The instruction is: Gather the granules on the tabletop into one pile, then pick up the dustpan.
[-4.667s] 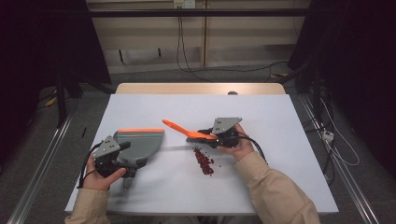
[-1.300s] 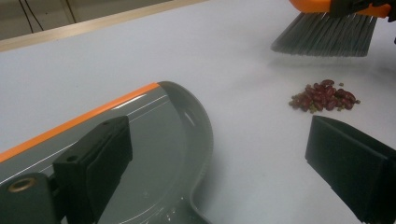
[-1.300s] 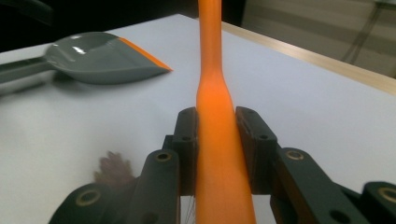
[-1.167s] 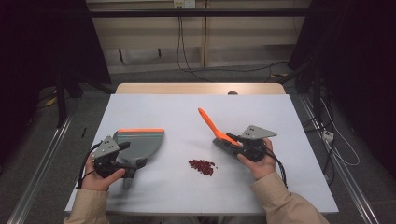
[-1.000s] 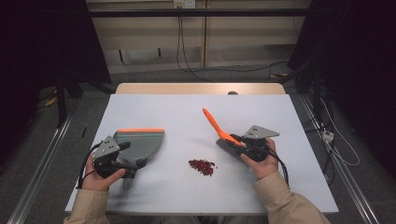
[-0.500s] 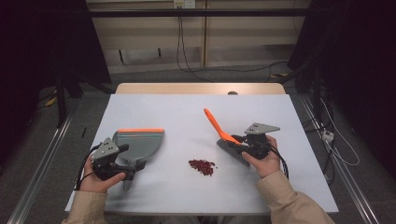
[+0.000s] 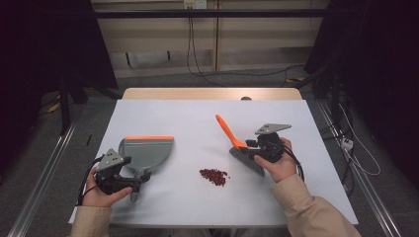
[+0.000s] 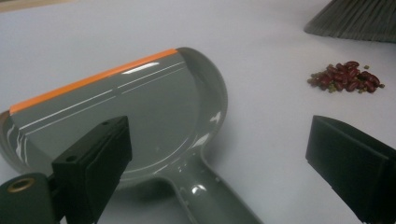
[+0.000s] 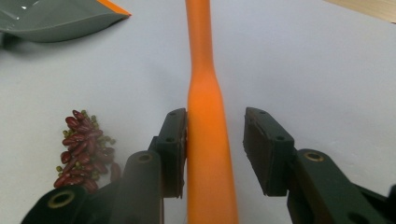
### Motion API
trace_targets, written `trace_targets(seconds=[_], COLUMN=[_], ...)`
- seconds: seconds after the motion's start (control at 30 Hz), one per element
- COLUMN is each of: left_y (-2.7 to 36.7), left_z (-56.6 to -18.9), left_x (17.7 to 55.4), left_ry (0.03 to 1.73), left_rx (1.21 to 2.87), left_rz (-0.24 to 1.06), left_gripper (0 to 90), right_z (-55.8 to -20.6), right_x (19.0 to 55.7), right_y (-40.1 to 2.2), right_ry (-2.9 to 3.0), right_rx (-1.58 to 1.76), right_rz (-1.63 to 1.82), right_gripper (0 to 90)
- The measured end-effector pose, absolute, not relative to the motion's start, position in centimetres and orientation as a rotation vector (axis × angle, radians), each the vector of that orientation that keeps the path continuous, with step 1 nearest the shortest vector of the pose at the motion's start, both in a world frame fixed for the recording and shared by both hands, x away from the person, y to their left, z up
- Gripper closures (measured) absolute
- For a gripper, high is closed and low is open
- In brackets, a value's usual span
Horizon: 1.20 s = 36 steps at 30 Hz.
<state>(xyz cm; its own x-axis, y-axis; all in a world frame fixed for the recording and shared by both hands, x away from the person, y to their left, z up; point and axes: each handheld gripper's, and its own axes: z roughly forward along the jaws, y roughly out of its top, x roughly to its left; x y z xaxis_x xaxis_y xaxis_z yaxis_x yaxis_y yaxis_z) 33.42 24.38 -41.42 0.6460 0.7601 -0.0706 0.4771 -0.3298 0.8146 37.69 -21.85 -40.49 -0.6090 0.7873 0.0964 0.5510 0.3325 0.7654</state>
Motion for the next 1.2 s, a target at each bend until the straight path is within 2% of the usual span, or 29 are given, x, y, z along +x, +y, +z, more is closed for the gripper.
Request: trace_targets(seconds=[0.27,0.73,1.03,1.2], left_y=[24.8,24.5,24.5,24.9], left_z=[-42.4,-42.5,-43.2,-43.1], left_x=[33.2,32.5,32.3,32.4], left_ry=[1.081,1.137,1.187,1.229], left_rx=[2.006,2.020,2.044,2.041], left_rz=[0.434,0.449,0.453,0.449], left_gripper=[12.5,13.7,17.4,23.5], right_z=[-40.5,-40.4,-40.6,-40.7], right_x=[37.6,37.5,37.5,37.4], right_y=[-21.5,-21.2,-20.9,-20.9], right_ry=[2.312,2.315,2.320,2.319], right_rx=[1.189,1.172,1.159,1.169], right_rz=[1.143,1.142,1.144,1.140], right_gripper=[60.3,60.0,59.6,59.5])
